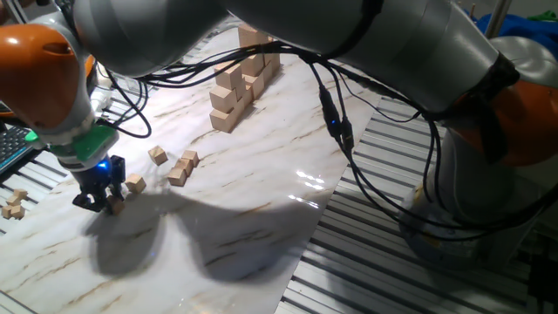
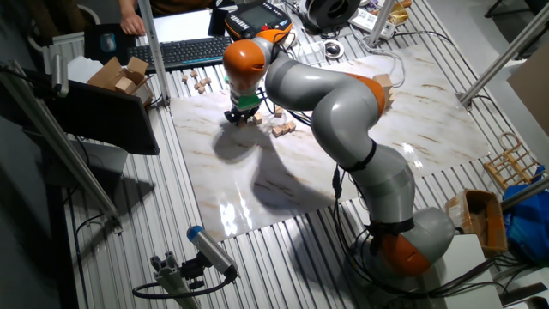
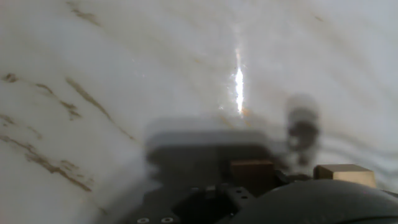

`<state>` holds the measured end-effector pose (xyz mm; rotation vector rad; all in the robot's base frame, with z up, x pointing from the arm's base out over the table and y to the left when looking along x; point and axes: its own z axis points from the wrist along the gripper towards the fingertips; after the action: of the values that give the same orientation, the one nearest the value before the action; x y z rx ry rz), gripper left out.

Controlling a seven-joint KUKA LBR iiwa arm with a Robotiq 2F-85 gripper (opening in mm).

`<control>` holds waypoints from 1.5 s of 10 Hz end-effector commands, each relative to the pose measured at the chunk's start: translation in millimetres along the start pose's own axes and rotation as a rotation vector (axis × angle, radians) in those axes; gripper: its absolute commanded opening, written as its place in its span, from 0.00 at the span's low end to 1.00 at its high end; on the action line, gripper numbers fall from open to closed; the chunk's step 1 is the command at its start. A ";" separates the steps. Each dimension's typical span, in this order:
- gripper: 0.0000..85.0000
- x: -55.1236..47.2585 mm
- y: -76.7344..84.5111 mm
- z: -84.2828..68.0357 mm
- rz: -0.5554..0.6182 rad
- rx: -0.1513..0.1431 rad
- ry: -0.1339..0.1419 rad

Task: Stack the blocks into a pyramid shape

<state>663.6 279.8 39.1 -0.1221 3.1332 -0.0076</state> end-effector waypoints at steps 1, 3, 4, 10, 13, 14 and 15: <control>0.00 5.4 -2.3 -6.9 0.005 -0.001 0.009; 0.00 15.6 -23.3 -31.0 0.009 -0.053 0.057; 0.00 19.7 -34.6 -40.1 0.014 -0.062 0.060; 0.00 34.2 -99.1 -55.7 -0.009 -0.010 0.050; 0.00 45.3 -130.0 -50.2 -0.030 -0.018 0.060; 0.00 48.5 -136.2 -50.9 -0.033 -0.018 0.066; 0.00 52.6 -143.2 -47.9 -0.036 -0.017 0.069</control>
<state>621.9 133.8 86.8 -0.1835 3.1992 0.0156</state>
